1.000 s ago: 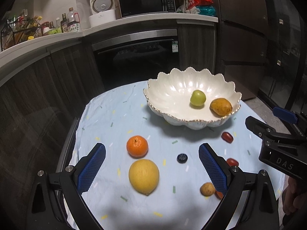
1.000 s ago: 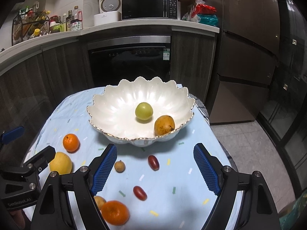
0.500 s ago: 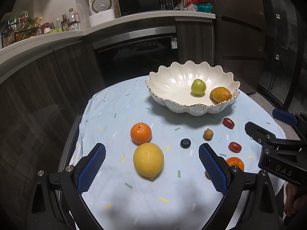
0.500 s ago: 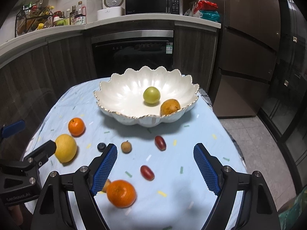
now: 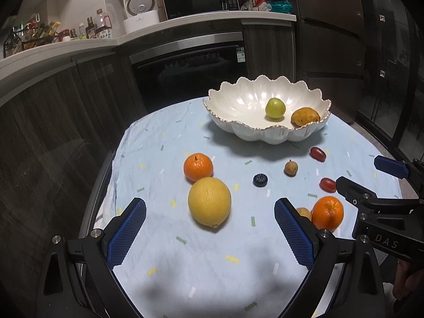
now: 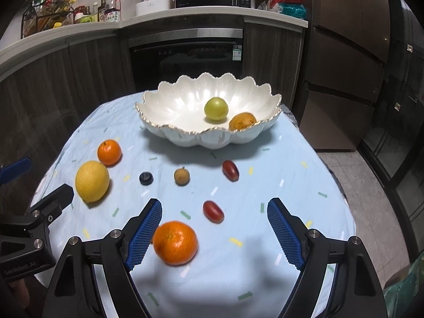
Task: Organize fruits
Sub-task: 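Withdraw both open tools back from the bowl toward the loose fruits, then close the left tool on the lemon while the right tool grasps the mandarin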
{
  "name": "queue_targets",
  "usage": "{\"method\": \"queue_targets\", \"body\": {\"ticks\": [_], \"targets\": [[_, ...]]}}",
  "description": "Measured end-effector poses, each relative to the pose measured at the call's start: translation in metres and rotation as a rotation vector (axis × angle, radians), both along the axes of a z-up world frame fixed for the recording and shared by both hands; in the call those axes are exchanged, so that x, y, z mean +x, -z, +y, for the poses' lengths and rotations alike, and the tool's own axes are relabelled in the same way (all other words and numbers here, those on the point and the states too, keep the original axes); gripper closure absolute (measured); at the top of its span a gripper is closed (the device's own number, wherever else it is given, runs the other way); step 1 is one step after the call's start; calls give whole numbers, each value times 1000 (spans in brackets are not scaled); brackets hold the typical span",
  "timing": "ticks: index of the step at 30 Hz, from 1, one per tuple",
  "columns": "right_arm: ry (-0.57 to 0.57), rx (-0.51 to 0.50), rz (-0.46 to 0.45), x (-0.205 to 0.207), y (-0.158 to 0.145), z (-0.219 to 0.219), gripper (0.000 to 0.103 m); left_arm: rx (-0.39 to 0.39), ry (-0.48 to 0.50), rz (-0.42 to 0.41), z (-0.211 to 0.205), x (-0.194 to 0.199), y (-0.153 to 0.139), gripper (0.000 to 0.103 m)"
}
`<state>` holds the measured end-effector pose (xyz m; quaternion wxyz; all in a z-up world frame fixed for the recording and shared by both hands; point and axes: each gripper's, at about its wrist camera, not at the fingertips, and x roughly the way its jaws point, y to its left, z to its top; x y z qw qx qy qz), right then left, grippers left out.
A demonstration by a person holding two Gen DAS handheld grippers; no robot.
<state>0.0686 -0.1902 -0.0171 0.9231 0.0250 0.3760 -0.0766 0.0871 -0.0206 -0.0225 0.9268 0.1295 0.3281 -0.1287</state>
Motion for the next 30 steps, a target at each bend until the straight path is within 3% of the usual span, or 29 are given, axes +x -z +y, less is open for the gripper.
{"method": "queue_targets", "body": {"ticks": [19,30], "targets": [[-58,16,66,-3,29,18,20,18,-2,26,5,-6,22,4],[-36,16,103,3,40,20,22,36,26,32,9,19,30,9]]}}
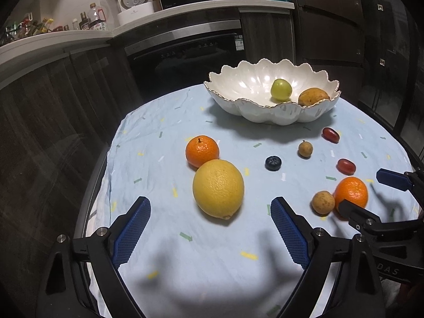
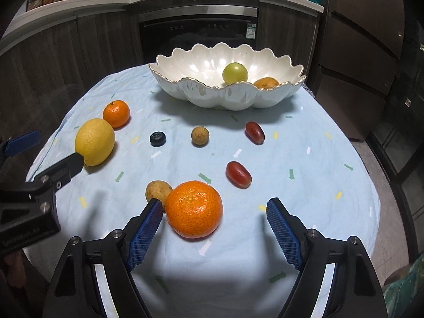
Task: Organize fruits
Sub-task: 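Close the left tool on the lemon while the right tool grasps the mandarin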
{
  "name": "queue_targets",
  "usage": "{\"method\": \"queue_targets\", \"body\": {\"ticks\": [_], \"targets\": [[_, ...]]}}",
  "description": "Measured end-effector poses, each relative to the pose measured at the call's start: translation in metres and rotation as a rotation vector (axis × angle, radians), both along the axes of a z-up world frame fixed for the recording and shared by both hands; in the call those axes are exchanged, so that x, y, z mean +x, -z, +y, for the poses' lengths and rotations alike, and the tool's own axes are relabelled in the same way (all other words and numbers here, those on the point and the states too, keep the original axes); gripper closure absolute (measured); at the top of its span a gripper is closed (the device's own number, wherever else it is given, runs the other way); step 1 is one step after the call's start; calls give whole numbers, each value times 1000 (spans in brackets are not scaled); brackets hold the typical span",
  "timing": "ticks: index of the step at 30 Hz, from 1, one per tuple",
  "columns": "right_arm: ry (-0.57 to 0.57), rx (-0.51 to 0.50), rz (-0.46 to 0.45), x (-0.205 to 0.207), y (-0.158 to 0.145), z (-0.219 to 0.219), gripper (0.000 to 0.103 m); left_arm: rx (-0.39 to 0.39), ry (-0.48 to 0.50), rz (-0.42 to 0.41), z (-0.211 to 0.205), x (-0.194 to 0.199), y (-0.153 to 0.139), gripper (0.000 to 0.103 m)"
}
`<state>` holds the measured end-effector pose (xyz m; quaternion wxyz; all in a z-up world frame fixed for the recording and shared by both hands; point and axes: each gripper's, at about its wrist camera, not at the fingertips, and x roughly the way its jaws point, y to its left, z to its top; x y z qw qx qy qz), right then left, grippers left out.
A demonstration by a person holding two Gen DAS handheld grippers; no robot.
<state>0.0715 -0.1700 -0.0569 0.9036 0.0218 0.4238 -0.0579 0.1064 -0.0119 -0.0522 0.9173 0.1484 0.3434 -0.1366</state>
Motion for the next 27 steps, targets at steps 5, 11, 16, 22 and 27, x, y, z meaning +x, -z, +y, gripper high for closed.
{"method": "queue_targets", "body": {"ticks": [5,11,16,22,27], "targets": [[11,19,26,2,5,0,27,4,37,20,-2,9,6,13],[25,35,31,6,7,-1,28,-6,63,46,-5,21,12,17],[39,43,21,8,5,-2,30,-18,81,71,-5,31,17,20],[43,58,21,10,5,-3,31,-29,114,99,-10,41,22,27],[30,89,16,11,5,-4,41,-25,125,109,-14,44,27,35]]}}
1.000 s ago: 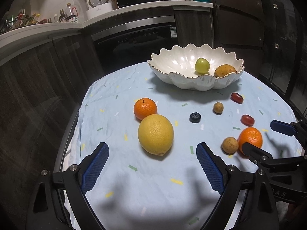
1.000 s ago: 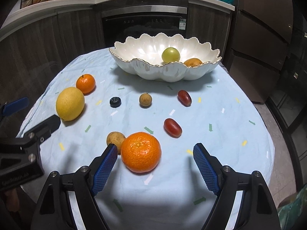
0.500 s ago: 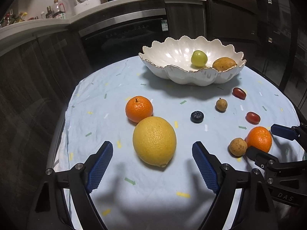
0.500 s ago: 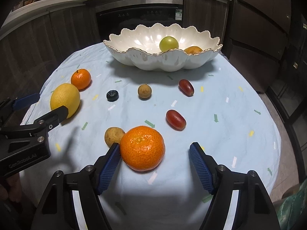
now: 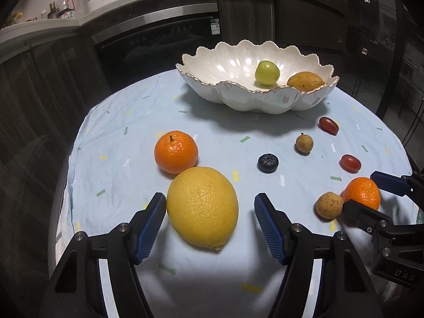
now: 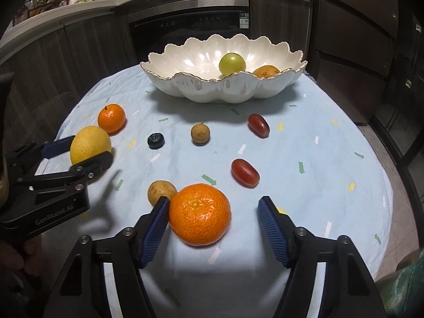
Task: Organize fruits
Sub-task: 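Close the left tool on the lemon while the right tool grasps the mandarin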
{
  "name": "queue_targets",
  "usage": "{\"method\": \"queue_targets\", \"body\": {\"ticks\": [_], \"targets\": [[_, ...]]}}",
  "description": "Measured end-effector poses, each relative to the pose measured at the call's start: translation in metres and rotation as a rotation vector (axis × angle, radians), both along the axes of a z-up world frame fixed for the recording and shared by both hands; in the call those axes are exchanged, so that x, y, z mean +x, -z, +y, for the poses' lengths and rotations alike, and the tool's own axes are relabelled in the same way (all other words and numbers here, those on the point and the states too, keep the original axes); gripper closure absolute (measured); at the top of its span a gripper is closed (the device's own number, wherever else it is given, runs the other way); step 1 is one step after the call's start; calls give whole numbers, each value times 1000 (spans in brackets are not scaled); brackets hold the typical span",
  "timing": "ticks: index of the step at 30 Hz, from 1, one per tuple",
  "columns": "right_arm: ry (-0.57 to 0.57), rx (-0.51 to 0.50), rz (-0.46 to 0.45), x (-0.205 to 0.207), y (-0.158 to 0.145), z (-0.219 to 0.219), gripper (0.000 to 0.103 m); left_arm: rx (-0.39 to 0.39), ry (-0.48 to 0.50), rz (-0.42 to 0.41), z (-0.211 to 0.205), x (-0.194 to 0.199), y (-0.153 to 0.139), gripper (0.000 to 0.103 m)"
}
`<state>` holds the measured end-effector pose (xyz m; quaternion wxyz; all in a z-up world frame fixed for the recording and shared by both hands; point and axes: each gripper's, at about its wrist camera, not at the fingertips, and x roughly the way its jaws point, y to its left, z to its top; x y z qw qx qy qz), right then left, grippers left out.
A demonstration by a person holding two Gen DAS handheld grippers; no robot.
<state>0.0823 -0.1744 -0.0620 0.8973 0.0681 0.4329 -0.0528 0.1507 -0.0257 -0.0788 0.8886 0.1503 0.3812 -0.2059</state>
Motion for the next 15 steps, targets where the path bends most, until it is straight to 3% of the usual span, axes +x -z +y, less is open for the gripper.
{"method": "queue_targets", "body": {"ticks": [6,15], "targets": [[-29,14,-5,1,-1,4,57,4,-11,-16,1,1,-2,49],[-29,15,-6,1,-1,5,59,-1,-20,-8,3,-2,-3,49]]}}
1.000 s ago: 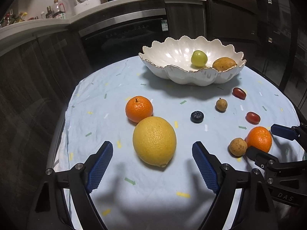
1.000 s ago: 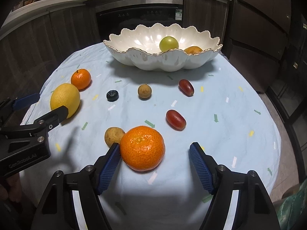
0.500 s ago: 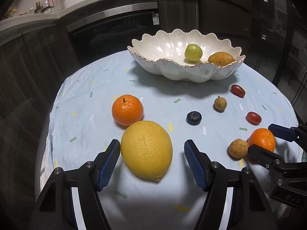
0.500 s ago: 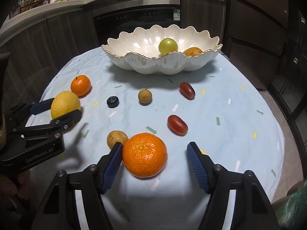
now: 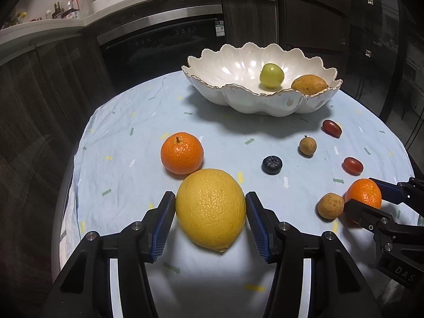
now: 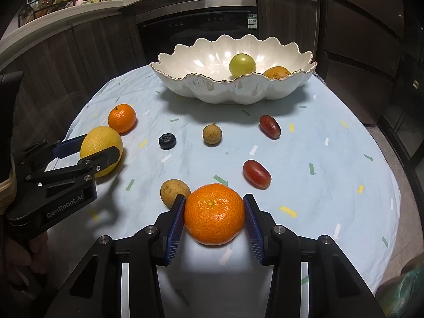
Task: Organize fruits
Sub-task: 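Close the left tool on the lemon while the right tool grasps the mandarin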
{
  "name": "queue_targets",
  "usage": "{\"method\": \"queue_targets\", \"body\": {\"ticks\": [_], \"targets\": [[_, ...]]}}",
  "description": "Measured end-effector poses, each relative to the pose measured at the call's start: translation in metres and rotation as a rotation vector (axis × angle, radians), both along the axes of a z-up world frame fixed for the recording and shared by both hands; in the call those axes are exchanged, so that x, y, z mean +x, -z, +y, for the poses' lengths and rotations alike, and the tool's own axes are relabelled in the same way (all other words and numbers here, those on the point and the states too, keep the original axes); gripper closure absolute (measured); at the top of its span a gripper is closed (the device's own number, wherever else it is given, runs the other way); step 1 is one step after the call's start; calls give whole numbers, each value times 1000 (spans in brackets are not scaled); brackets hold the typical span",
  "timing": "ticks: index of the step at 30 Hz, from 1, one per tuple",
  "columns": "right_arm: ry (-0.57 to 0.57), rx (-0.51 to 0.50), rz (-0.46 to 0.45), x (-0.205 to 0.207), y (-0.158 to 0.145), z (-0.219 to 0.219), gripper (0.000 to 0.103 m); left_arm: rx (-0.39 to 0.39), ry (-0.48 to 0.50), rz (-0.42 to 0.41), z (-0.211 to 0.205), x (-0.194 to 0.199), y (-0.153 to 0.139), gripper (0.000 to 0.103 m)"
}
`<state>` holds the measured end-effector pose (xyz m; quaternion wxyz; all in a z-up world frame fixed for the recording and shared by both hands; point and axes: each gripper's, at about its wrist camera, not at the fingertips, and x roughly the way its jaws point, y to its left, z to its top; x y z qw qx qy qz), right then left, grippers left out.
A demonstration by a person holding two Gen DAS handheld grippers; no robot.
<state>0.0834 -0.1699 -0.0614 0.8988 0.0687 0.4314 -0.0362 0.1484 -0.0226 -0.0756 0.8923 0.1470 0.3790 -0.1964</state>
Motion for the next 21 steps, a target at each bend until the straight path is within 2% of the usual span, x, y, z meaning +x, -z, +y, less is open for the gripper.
{"method": "queue_targets", "body": {"ticks": [21], "targets": [[3,11,-17,-7,-8,-6,60,-11,-11,-12,-5,-18,-15,50]]}}
